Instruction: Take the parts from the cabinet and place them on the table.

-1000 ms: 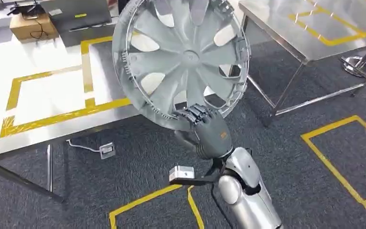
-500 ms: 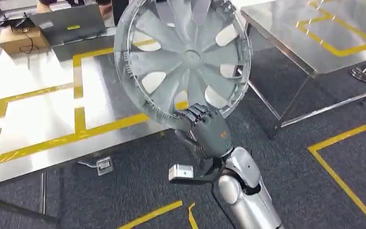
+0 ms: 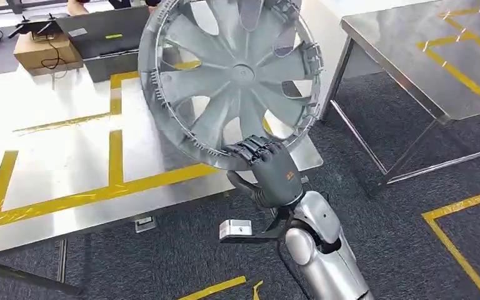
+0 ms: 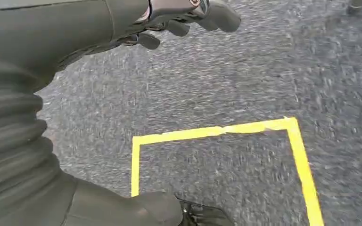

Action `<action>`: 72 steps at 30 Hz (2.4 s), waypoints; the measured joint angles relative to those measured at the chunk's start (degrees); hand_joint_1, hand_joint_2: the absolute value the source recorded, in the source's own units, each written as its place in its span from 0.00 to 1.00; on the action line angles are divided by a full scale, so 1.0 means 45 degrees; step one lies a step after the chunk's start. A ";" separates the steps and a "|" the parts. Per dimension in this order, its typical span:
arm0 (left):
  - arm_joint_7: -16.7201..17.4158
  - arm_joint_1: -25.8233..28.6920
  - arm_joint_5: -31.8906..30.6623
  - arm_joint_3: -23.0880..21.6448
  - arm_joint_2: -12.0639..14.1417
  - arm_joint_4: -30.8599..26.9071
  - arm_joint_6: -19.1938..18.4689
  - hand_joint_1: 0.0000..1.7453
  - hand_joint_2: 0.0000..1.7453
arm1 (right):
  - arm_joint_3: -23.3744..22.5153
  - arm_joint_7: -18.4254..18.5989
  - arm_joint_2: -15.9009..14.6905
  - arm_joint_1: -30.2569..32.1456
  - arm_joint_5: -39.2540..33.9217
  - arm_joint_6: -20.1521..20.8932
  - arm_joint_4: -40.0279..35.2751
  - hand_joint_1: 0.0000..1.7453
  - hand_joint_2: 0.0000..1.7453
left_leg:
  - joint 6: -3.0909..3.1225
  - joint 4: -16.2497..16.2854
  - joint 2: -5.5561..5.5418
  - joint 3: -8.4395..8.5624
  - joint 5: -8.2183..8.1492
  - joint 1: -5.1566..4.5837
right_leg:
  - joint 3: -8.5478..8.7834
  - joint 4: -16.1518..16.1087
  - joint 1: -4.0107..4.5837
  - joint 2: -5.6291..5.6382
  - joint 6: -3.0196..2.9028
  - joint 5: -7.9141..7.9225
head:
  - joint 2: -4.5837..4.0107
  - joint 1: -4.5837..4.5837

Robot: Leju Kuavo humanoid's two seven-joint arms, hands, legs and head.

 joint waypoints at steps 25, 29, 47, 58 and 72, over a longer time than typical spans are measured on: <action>0.0199 -0.0298 -0.0364 -0.0845 -0.0136 0.0000 -0.0024 0.00 1.00 | 0.1452 0.0695 0.2176 -0.4950 0.0714 -0.0520 0.7865 1.00 1.00 | -0.0181 -0.0272 0.0094 0.0277 0.0006 0.0033 | 0.0121 -0.0117 0.0008 0.0113 -0.0179 0.0152 | 0.0000 -0.0029; 0.0199 -0.0343 -0.0525 -0.0913 -0.0189 0.0000 -0.0131 0.00 1.00 | 0.1462 0.0982 0.2550 -0.5897 0.0928 -0.0578 0.9448 1.00 1.00 | -0.0179 -0.0238 0.0096 0.0259 0.0006 0.0032 | 0.0122 -0.0123 0.0004 0.0116 -0.0154 0.0169 | 0.0000 -0.0029; -0.0059 -0.0725 -0.1107 -0.1515 -0.0505 0.0000 0.0398 0.00 0.00 | 0.1471 0.1365 0.3235 -0.8141 0.1258 -0.1229 1.3503 0.00 1.00 | -0.0158 -0.0191 0.0096 0.0236 -0.0006 0.0028 | 0.0124 -0.0135 0.0006 0.0121 -0.0126 0.0186 | 0.0000 -0.0024; 0.0243 -0.0783 -0.0966 -0.1661 -0.0515 0.0000 0.0048 0.00 0.00 | 0.1471 0.1530 0.3215 -0.8147 0.1190 -0.1555 1.3886 0.00 1.00 | -0.0157 -0.0183 0.0098 0.0236 -0.0006 0.0027 | 0.0124 -0.0136 0.0008 0.0125 -0.0119 0.0191 | 0.0000 -0.0024; 0.0106 -0.0840 -0.0549 -0.1608 -0.0495 0.0000 -0.0141 0.00 0.00 | 0.1413 0.1326 0.3152 -0.8186 0.1205 -0.1564 1.3949 0.00 1.00 | 0.0086 -0.0646 0.0260 0.0497 0.0315 0.0389 | -0.1324 0.2811 -0.0323 0.0109 0.0592 -0.0765 | 0.0000 0.0093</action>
